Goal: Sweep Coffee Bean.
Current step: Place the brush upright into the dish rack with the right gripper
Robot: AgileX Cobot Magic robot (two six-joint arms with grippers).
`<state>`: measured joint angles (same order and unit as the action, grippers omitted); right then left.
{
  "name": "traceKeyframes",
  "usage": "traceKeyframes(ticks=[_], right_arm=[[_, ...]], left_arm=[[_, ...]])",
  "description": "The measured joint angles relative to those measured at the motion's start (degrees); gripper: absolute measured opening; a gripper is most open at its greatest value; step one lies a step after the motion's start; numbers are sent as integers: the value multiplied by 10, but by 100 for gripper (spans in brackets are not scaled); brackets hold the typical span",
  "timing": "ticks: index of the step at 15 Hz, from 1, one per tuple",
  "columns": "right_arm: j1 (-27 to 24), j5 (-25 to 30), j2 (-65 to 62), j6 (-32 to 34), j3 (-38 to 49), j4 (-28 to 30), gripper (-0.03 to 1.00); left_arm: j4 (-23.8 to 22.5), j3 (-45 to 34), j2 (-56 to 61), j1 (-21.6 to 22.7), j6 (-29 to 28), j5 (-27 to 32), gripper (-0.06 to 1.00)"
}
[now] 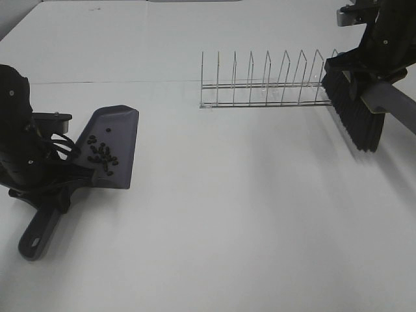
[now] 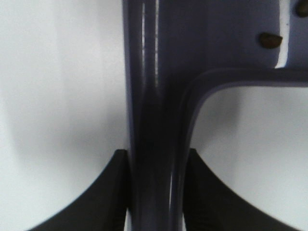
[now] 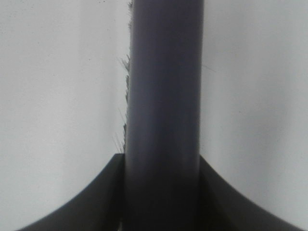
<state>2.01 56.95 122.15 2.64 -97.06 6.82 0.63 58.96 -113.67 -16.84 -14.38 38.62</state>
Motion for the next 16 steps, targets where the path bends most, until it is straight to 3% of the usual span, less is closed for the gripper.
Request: traceKeyframes(ticks=[7, 13, 16], right_arm=[[1, -17, 81, -2, -84, -4, 27], [1, 5, 151, -3, -214, -2, 27], [1, 6, 165, -3, -227, -1, 27]], left_arm=[[1, 0, 0, 0, 0, -1, 26], [1, 0, 0, 0, 0, -1, 26], [1, 0, 0, 0, 0, -1, 26]])
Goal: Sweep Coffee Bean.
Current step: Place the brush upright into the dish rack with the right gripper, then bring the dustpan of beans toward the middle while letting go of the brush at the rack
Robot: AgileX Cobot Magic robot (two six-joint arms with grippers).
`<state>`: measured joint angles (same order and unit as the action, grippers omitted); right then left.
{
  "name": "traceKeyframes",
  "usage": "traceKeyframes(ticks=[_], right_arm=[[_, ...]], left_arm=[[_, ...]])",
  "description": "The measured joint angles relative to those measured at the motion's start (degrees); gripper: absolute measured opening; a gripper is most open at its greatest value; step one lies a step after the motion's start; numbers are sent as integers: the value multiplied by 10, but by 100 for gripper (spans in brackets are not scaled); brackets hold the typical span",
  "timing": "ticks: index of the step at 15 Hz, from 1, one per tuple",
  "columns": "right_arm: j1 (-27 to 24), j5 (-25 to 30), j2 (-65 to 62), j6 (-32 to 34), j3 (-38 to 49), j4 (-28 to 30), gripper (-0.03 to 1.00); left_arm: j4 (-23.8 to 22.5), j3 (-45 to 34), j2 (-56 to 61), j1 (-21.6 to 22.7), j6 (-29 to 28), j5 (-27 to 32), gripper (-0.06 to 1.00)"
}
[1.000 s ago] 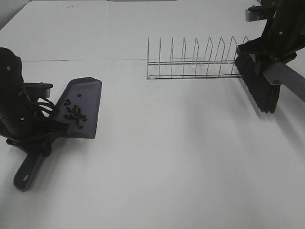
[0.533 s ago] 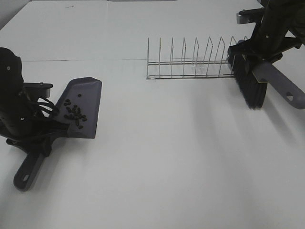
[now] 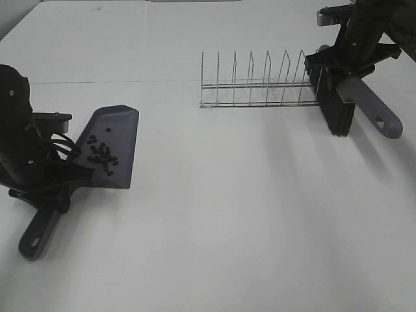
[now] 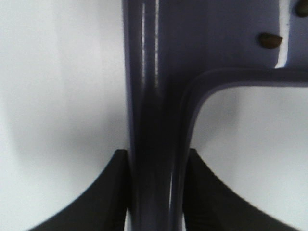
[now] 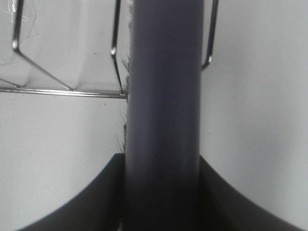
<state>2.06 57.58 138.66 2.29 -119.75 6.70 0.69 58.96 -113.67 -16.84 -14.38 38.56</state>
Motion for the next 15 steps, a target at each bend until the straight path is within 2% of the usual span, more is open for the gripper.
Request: traceKeyframes(ticks=[1, 2, 4, 5, 6, 11, 15], right_arm=[[0, -2, 1, 0, -1, 2, 28], [0, -10, 1, 5, -1, 5, 38], [0, -21, -2, 36, -3, 21, 68], [0, -21, -6, 43, -3, 25, 77], [0, -19, -11, 46, -3, 25, 81], [0, -9, -56, 46, -3, 1, 83], [1, 7, -61, 46, -6, -15, 83]], left_arm=[[0, 0, 0, 0, 0, 0, 26], [0, 0, 0, 0, 0, 0, 26], [0, 0, 0, 0, 0, -1, 26], [2, 0, 0, 0, 0, -1, 26], [7, 0, 2, 0, 0, -3, 26], [58, -1, 22, -5, 3, -22, 26], [69, 5, 19, -56, -2, -50, 26]])
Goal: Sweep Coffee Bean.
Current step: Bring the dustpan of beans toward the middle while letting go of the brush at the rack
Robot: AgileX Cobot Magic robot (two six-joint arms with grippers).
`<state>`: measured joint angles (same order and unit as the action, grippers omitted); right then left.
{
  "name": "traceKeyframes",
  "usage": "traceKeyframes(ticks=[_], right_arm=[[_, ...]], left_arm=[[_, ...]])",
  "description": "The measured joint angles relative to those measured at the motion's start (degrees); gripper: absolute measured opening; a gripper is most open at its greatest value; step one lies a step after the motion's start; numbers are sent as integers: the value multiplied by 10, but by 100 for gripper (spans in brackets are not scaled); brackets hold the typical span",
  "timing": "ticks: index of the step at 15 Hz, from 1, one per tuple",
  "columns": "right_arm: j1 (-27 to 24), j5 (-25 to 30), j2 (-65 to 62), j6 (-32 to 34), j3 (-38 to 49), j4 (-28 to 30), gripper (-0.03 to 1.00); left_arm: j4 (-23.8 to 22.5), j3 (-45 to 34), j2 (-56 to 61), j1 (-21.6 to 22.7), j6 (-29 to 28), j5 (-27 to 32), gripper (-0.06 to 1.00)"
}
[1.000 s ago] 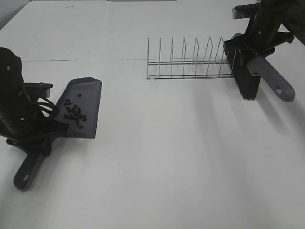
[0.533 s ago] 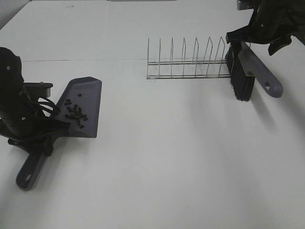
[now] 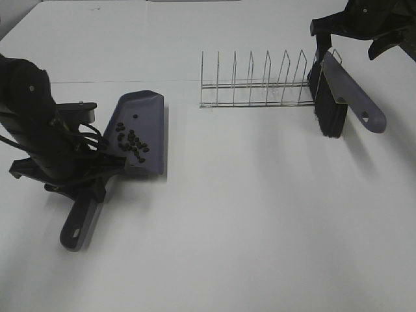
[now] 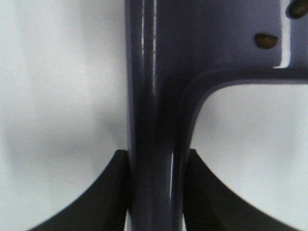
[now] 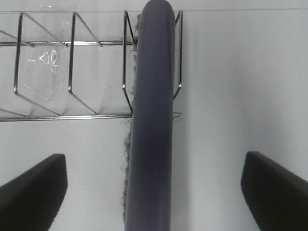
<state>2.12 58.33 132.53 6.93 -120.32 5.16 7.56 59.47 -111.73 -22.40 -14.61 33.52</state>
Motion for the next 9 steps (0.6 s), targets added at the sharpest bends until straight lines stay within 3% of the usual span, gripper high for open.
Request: traceKeyframes(ticks=[6, 7, 9], right_arm=[[1, 41, -12, 0, 0, -6, 83], [1, 46, -18, 0, 0, -7, 83], [1, 57, -33, -1, 0, -14, 83]], left_arm=[[27, 69, -61, -18, -9, 24, 28], [27, 75, -61, -18, -9, 32, 33], [27, 84, -52, -18, -9, 39, 53]])
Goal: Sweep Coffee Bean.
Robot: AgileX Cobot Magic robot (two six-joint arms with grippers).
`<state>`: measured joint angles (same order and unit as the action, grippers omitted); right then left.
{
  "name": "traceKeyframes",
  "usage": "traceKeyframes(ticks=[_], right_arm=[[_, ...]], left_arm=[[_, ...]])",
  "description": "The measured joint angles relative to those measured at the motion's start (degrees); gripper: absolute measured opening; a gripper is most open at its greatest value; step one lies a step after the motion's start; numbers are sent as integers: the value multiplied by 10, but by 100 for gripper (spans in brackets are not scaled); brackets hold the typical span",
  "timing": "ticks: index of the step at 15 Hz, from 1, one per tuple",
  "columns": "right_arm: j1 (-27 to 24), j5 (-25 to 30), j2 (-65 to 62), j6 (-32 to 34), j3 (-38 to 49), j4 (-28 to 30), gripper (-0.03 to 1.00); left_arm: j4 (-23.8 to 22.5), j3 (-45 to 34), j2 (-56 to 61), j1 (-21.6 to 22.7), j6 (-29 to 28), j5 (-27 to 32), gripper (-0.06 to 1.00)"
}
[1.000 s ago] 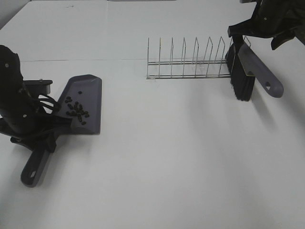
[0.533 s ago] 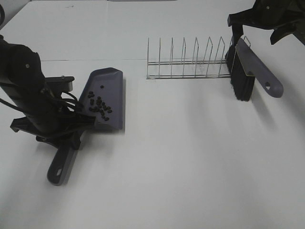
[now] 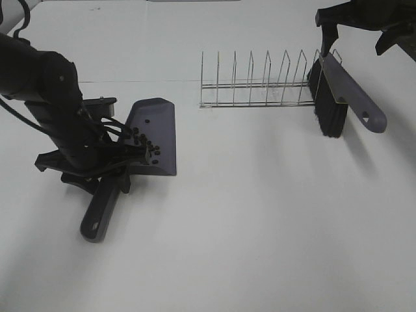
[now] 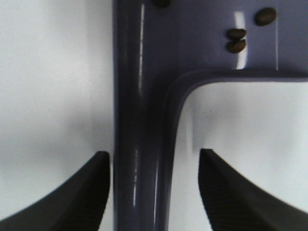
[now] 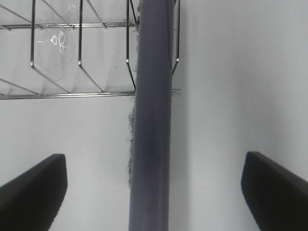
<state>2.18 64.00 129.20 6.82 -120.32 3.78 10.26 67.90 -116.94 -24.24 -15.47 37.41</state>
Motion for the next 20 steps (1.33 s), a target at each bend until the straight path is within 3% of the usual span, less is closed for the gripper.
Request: traceKeyframes(ticks=[2, 5, 8, 10, 13, 15, 16, 20], right_arm=[[0, 26, -14, -1, 0, -7, 83], [0, 56, -25, -11, 0, -9, 82], [0, 56, -54, -15, 35, -32, 74], [0, 56, -95, -17, 84, -41, 72], [0, 57, -174, -30, 195, -41, 71], [0, 57, -249, -30, 286, -45, 71], [0, 51, -332, -30, 384, -58, 71], [0, 30, -522, -68, 582, -68, 71]], left_arm=[[0, 2, 23, 0, 0, 10, 63], [-16, 2, 97, 0, 0, 35, 64], [-46, 2, 187, 0, 0, 103, 64], [-60, 2, 259, 0, -9, 191, 64], [-92, 1, 358, 0, -13, 311, 64], [-112, -28, 437, 0, -13, 315, 65], [-122, -95, 516, 0, -13, 320, 65], [-123, -242, 705, 0, -8, 326, 65]])
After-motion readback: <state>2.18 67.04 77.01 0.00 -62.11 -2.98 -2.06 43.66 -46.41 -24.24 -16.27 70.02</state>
